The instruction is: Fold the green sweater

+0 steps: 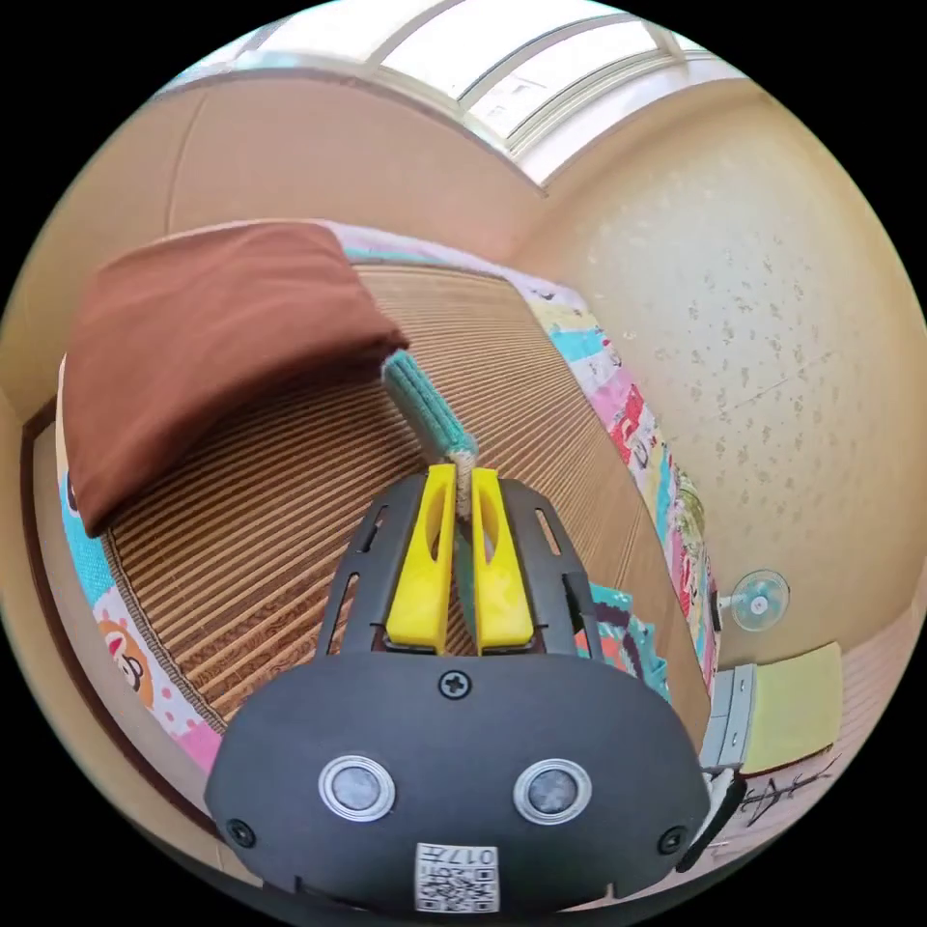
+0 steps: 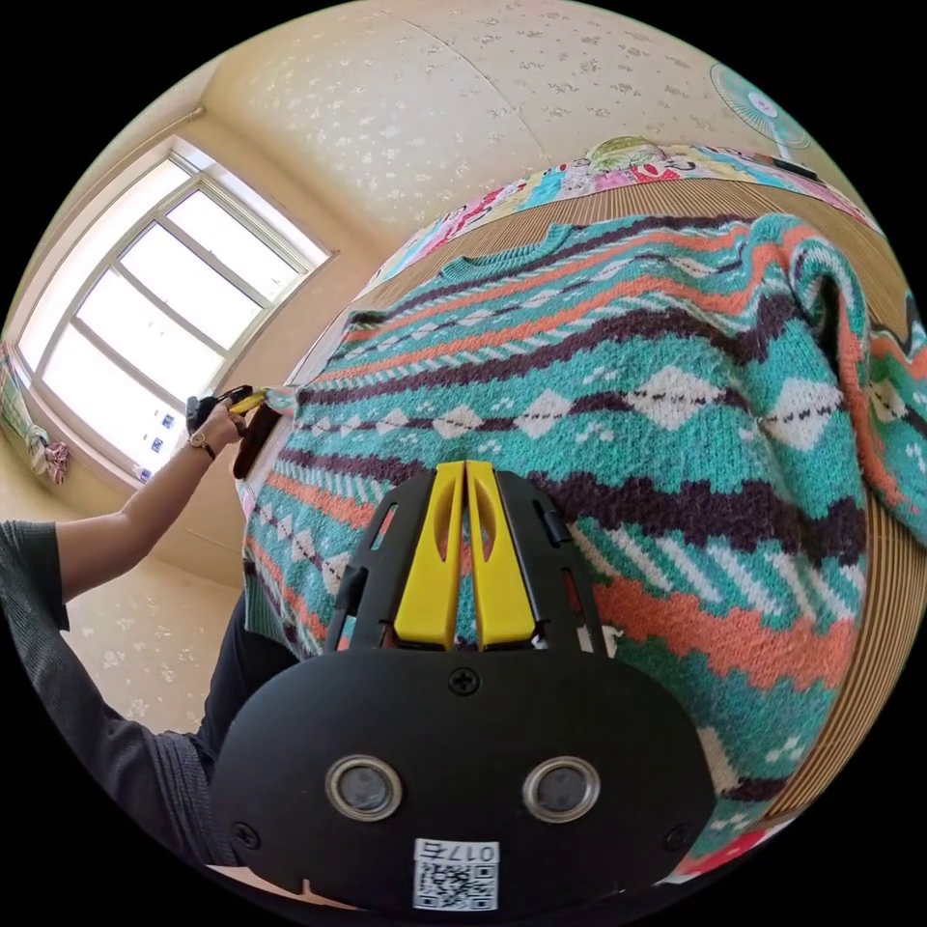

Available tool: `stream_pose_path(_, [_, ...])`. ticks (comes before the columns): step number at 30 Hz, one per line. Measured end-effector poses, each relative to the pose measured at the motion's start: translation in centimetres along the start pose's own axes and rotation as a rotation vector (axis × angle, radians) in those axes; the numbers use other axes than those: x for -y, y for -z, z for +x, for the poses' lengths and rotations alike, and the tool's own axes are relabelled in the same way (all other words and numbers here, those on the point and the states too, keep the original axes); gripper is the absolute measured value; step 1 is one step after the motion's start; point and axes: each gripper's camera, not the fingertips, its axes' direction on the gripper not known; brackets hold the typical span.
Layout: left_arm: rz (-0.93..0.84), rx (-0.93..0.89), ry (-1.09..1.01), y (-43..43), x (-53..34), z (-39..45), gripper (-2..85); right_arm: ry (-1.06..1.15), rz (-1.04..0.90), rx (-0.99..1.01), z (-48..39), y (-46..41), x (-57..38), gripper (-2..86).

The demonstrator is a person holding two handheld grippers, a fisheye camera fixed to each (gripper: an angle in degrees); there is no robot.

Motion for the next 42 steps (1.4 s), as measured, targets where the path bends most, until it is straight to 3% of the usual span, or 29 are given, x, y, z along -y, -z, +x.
stream_pose_path(4, [0.204, -0.320, -0.385, 9.3, -7.4, 17.6, 3.1, 0.005, -0.002, -0.011, -0.1, 1.1, 0.2, 0.2])
stream_pose_path(6, [0.195, -0.475, -0.544, 10.9, -12.9, 24.4, 3.2, 0.002, -0.003, -0.009, -0.1, 1.8, 0.3, 0.3])
stream_pose_path(10, [-0.085, -0.606, -0.749, 5.0, -29.1, 35.6, 3.8, 0.002, -0.004, -0.010, -0.2, 2.7, 0.7, 0.3])
stream_pose_path(13, [-0.282, -0.514, -0.916, -1.6, -41.3, 38.3, 4.5, 0.000, -0.003, 0.013, -0.1, 3.4, 1.0, 0.3])
stream_pose_path(15, [-0.393, -0.390, -0.998, -3.9, -46.5, 37.8, 6.2, -0.009, -0.002, 0.043, 0.2, 3.9, 1.4, 0.3])
stream_pose_path(17, [-0.409, -0.405, -0.979, -2.6, -48.6, 34.3, 8.3, -0.016, -0.001, 0.061, 0.4, 4.1, 1.7, 0.4])
stream_pose_path(21, [-0.387, -0.315, -0.838, 1.4, -45.8, 27.9, 9.3, -0.003, 0.005, 0.038, -0.4, 4.5, 2.4, 0.5])
stream_pose_path(27, [-0.566, 0.060, -0.739, -1.1, -43.1, 18.2, 13.4, -0.020, -0.005, 0.031, -1.3, 4.9, 4.2, 1.0])
stream_pose_path(31, [-0.349, -0.047, -0.878, 0.6, -46.2, 14.7, 12.3, -0.110, 0.084, -0.106, -3.6, 8.1, 4.9, 2.3])
stream_pose_path(34, [-0.357, -0.099, -0.827, 0.6, -45.7, 13.3, 11.6, -0.201, 0.339, -0.141, -3.7, 15.7, 2.9, 6.5])
stream_pose_path(36, [-0.350, -0.140, -0.796, 0.6, -45.3, 12.3, 10.7, -0.447, 0.515, -0.205, 0.7, 21.4, 0.6, 9.0])
stream_pose_path(39, [-0.353, -0.189, -0.740, 0.4, -44.6, 10.7, 8.9, -0.824, 0.592, -0.168, 9.3, 24.9, -2.2, 10.8])
stream_pose_path(42, [-0.360, -0.218, -0.697, 0.3, -43.9, 9.7, 7.6, -0.942, 0.558, 0.004, 15.4, 24.1, -1.8, 11.2])
